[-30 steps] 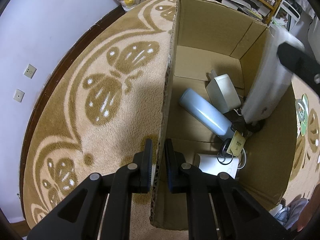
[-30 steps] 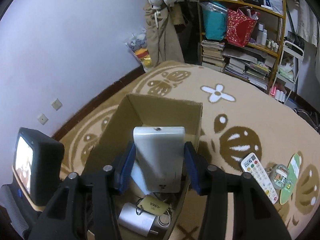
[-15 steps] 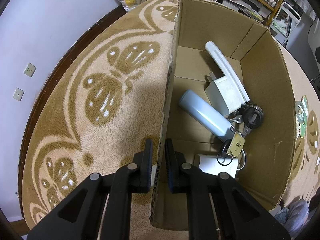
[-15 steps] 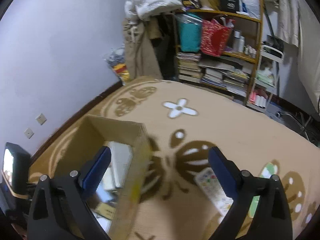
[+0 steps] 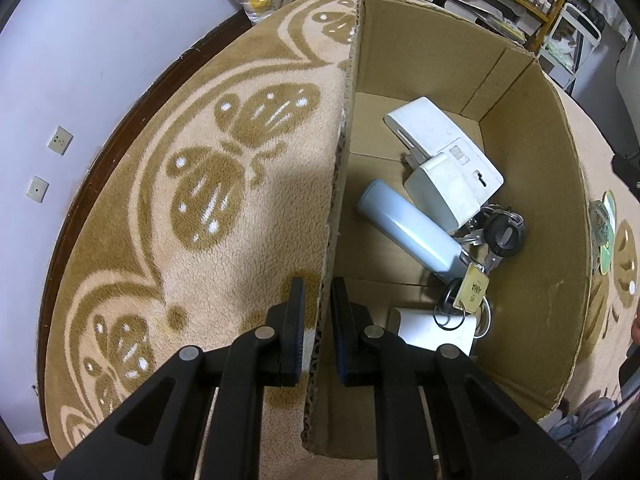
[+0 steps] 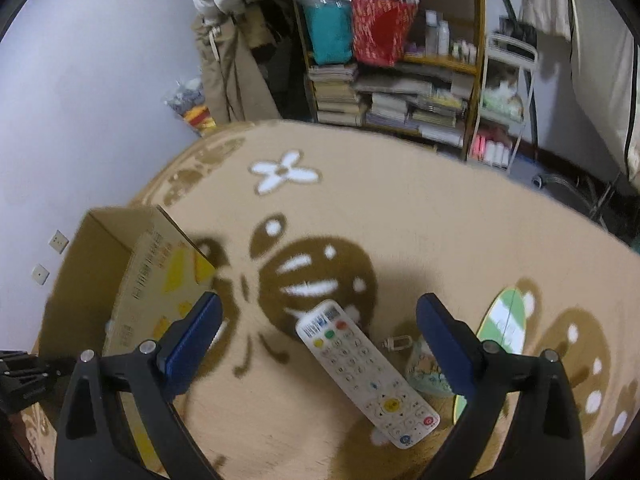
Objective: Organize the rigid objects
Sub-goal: 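Return the right gripper to the white remote and grasp it, then lift the white remote and carry it into the box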
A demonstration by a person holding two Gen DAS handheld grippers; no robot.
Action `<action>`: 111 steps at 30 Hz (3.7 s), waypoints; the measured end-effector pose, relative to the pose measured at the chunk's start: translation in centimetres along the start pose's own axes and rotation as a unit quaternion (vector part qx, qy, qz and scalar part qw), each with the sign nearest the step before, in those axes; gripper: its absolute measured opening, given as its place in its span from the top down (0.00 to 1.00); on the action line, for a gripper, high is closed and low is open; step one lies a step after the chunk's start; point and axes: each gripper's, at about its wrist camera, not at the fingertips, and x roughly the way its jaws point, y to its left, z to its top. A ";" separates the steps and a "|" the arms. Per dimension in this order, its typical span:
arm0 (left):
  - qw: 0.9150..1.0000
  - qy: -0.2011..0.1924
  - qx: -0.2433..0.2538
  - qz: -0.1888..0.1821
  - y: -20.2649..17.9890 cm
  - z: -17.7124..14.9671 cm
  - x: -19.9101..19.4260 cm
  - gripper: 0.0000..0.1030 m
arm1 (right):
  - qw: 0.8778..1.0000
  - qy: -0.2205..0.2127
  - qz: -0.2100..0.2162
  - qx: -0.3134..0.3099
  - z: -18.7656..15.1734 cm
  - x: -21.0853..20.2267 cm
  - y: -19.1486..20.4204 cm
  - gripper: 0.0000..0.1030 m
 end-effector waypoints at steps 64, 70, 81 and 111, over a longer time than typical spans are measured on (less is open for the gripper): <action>1.000 0.001 -0.003 -0.001 0.1 -0.2 0.0 0.87 | 0.995 0.089 -0.011 0.039 -5.2 5.7 -1.8 0.56; 1.000 0.002 -0.004 -0.003 0.2 -0.1 0.0 0.87 | 0.995 0.074 -0.018 0.061 -4.8 5.1 -1.6 0.57; 1.000 0.001 -0.001 -0.001 0.1 -0.1 -0.1 0.87 | 0.999 0.008 0.032 0.039 -1.9 0.3 2.6 0.57; 1.000 0.001 -0.001 0.000 0.0 -0.2 0.0 0.87 | 0.985 -0.033 0.161 -0.058 -2.8 -4.0 15.1 0.57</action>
